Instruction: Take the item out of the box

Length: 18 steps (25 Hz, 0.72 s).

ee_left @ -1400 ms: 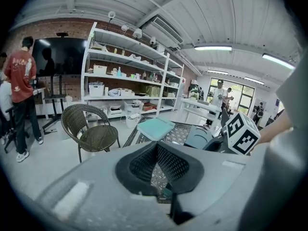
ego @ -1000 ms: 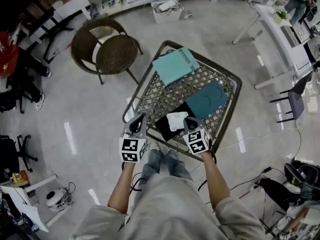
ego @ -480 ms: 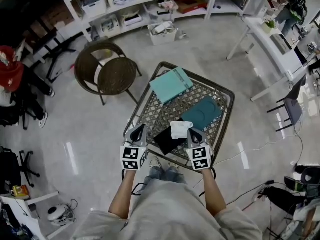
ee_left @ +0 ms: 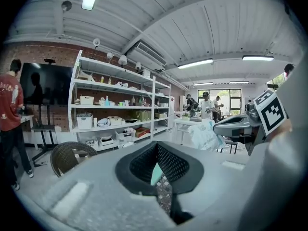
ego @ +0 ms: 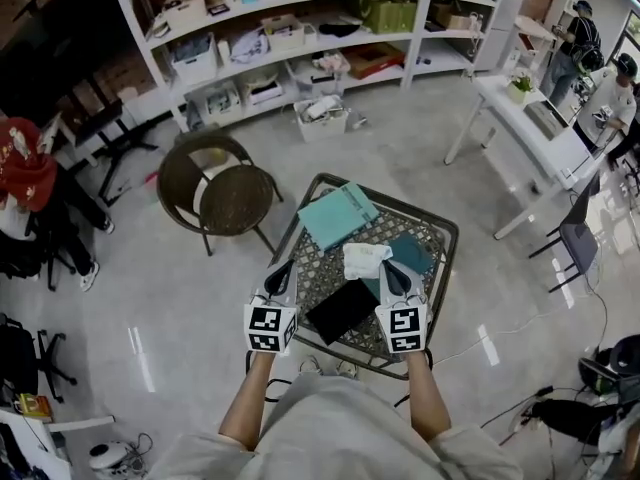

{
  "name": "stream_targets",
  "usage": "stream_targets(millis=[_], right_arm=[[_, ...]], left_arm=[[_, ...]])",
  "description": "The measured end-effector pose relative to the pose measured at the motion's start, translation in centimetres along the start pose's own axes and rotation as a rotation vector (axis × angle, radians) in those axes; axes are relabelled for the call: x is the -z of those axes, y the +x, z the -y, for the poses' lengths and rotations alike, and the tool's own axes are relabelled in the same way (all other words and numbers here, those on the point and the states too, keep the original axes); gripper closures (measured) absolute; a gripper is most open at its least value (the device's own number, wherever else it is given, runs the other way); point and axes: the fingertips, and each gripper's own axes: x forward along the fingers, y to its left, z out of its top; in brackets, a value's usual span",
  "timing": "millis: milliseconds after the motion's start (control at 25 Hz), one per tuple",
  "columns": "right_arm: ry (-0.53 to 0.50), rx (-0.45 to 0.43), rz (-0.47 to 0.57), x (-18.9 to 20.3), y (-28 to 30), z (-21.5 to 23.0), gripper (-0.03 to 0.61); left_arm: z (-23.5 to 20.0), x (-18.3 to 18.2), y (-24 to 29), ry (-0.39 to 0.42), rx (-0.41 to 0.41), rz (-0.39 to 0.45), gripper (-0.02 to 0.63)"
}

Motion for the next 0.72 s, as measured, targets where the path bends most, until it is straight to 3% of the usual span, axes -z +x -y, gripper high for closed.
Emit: stream_targets(millis=[360,720], right_arm=[[-0.016,0.052,0.127,-5.4,-0.5,1.9,0.578],[-0.012,0.068,0.185,-7.8,-0.4,1.9,0.578]], left_arm=[[0.4,-5.7,1.2,0.054,0.017,0.117,0.607],[0.1,-7.8,1.2,0.07,0.022,0.165,0.607]])
